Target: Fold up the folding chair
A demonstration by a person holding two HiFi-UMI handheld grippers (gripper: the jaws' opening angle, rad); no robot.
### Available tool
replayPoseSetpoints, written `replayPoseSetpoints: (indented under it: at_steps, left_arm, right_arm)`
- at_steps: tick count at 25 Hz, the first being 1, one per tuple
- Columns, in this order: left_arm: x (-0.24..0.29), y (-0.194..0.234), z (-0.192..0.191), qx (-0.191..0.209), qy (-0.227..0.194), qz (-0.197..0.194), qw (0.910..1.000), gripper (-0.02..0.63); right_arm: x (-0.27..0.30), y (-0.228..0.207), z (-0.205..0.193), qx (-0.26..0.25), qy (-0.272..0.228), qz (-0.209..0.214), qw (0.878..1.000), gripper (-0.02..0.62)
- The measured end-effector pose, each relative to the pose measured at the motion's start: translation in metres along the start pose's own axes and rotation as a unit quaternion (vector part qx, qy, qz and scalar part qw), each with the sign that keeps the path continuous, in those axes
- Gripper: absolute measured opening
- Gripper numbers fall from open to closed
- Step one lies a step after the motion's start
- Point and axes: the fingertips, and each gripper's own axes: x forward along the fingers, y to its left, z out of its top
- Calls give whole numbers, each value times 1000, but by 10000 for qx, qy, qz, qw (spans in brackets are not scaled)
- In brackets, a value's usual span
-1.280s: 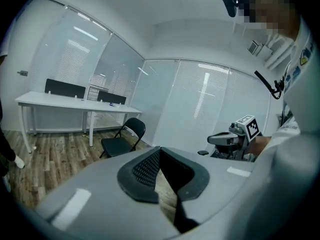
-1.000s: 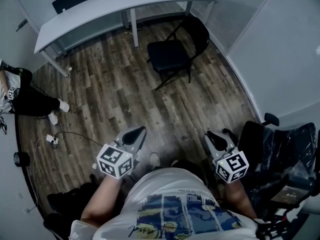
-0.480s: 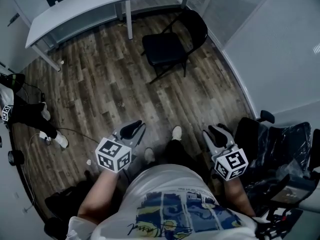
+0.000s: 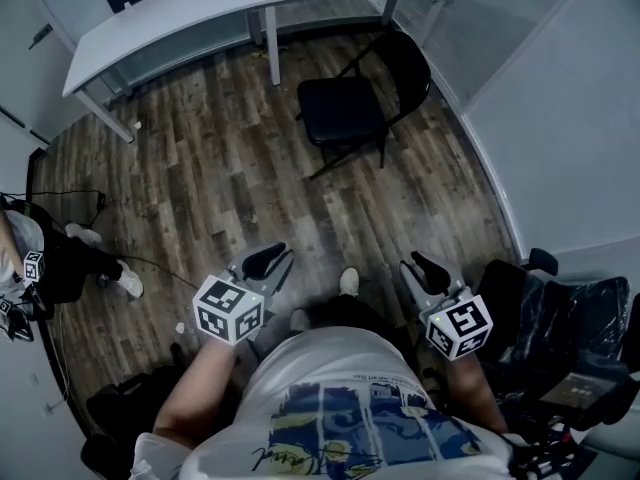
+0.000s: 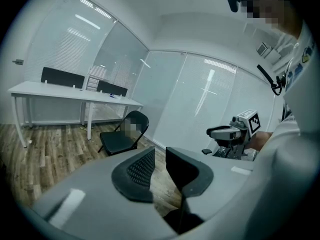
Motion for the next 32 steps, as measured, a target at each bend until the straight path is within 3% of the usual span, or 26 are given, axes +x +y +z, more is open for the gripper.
replayPoseSetpoints:
  at_steps: [17,24,32]
  left_arm:
    - [148,-7,69,-64,-12,468,9989,74]
    - [186,-9,72,-99,96,688,9975,74]
    - [203,10,72,-209,256,728,9968,74]
  right_arm:
    - [35,-182,18,-266,-13,72,9996,124]
    - [41,-227,5,-129,-6,266,9996,127]
    - [61,-251,-3,236,41,178,9996,127]
